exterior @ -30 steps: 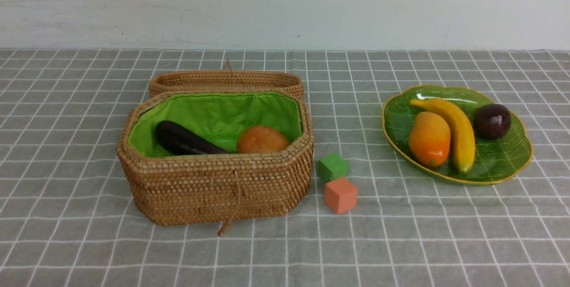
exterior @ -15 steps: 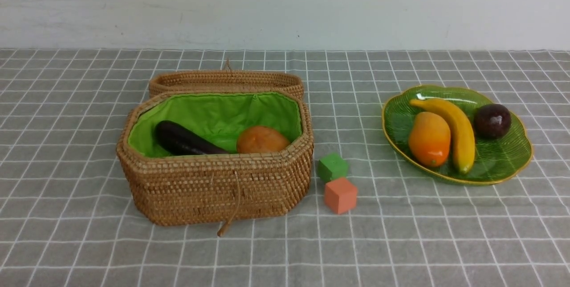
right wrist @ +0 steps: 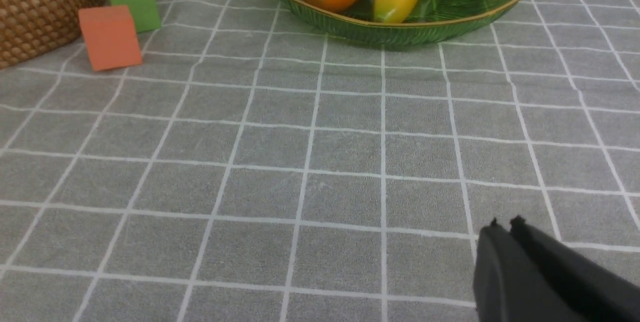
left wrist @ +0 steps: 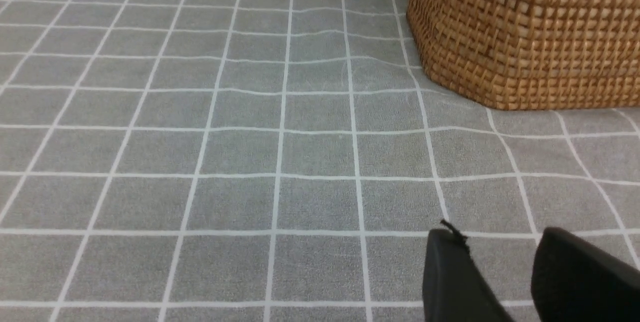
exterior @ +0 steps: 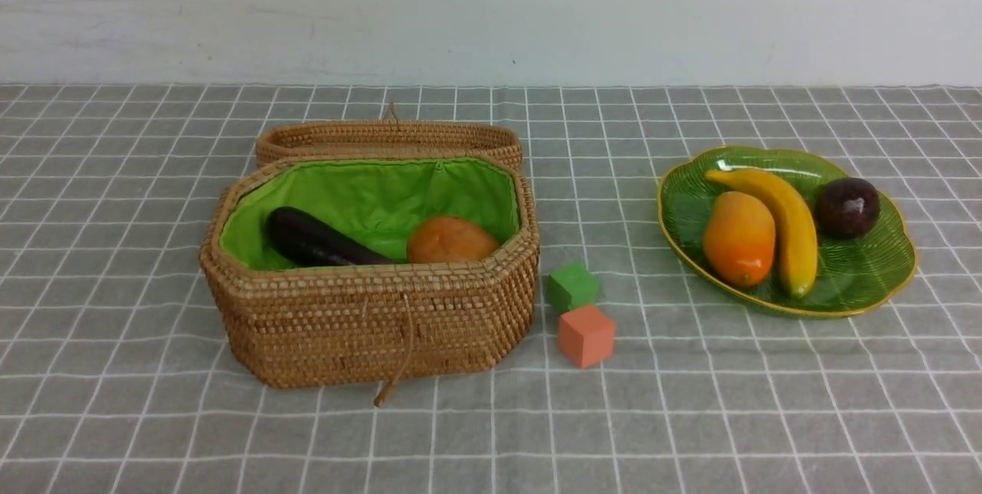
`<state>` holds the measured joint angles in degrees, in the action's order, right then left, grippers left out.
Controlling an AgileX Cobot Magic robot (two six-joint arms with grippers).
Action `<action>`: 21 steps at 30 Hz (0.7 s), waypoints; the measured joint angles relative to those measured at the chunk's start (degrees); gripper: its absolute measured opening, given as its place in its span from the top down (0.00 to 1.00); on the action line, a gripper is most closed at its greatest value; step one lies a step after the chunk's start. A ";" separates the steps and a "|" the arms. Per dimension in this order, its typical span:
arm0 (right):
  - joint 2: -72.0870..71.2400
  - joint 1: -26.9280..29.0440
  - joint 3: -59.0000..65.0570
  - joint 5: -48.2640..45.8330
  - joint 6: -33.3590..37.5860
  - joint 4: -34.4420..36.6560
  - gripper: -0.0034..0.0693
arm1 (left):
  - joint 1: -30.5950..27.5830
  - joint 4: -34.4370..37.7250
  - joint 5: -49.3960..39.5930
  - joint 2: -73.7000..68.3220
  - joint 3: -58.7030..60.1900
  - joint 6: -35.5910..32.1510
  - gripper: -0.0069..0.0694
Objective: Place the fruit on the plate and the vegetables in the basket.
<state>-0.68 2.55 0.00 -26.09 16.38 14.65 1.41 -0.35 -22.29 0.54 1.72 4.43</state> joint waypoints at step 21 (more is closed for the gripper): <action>0.00 0.00 0.00 -0.08 -0.05 -0.11 0.90 | 0.00 0.00 -0.06 0.00 0.00 0.00 0.60</action>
<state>-0.68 2.55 0.00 -26.17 16.33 14.54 1.41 -0.35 -22.35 0.54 1.72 4.43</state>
